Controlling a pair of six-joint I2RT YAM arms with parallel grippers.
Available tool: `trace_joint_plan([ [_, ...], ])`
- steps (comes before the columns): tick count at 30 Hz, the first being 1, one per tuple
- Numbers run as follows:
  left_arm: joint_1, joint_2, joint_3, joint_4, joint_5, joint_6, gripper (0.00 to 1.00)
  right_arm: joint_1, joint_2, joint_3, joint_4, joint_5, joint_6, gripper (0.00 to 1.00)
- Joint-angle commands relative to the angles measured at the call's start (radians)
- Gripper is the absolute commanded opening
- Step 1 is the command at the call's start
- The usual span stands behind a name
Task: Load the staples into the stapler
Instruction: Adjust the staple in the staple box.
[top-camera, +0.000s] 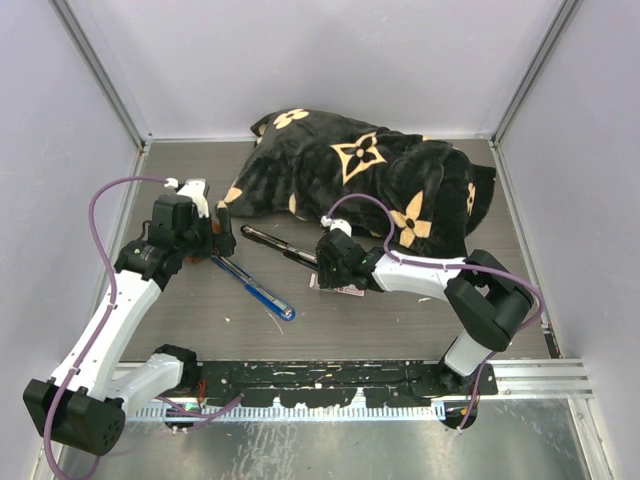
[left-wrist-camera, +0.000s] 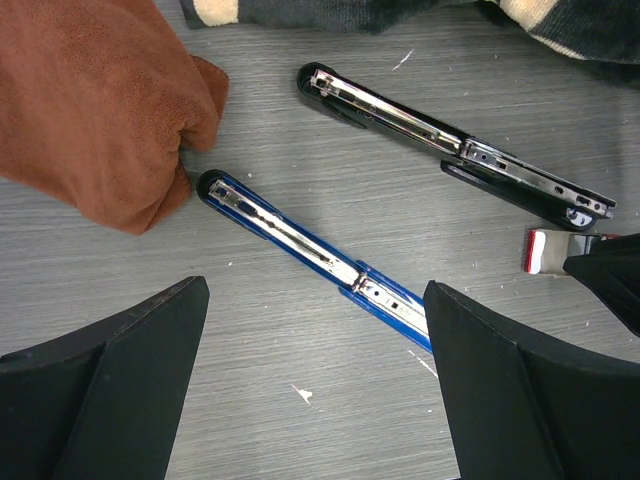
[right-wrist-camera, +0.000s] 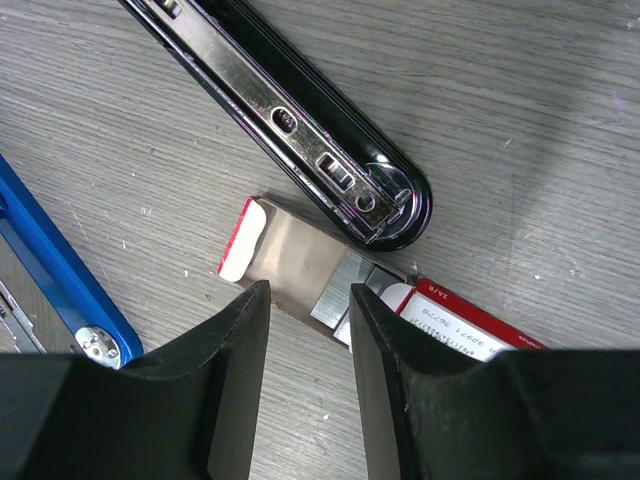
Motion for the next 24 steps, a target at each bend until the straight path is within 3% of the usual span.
trace_joint_plan([
  [1,0.005,-0.026,0.002,0.018,-0.015,0.016,0.92,0.011,-0.013,0.039,-0.004,0.044,0.029,0.43],
  [24,0.005,-0.033,-0.002,0.021,-0.020,0.018,0.92,0.045,0.079,0.085,0.052,-0.024,0.022,0.43],
])
